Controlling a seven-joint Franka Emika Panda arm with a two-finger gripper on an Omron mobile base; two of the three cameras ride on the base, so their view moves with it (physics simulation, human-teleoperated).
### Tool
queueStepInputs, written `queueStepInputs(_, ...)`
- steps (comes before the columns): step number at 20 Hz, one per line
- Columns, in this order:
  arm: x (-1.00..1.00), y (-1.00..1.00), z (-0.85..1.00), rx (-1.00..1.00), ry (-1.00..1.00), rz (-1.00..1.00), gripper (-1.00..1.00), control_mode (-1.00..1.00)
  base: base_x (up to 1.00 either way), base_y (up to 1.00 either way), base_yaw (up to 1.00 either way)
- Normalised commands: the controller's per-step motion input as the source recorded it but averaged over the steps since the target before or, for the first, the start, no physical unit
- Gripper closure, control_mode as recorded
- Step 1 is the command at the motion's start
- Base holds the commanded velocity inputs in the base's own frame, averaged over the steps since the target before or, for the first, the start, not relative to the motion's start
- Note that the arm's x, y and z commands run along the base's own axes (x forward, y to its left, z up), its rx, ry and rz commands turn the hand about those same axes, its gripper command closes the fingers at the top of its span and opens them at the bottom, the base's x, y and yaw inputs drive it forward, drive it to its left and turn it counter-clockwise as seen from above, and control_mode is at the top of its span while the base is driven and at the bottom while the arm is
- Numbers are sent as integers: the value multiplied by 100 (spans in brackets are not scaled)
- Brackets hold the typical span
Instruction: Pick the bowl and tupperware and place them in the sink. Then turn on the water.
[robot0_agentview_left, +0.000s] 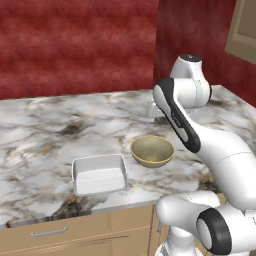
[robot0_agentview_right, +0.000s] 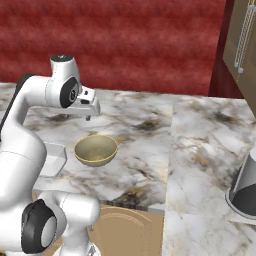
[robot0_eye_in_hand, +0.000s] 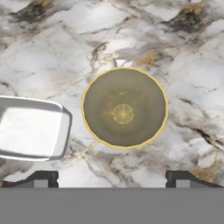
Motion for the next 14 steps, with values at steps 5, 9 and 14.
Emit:
queueStepInputs(5, 0, 9, -2, 0, 9, 0, -100, -100, 0, 0, 0)
queueStepInputs(9, 0, 13, -14, 0, 16, 0, -100, -100, 0, 0, 0)
queueStepInputs(14, 0, 11, -22, 0, 14, 0, -100, -100, 0, 0, 0)
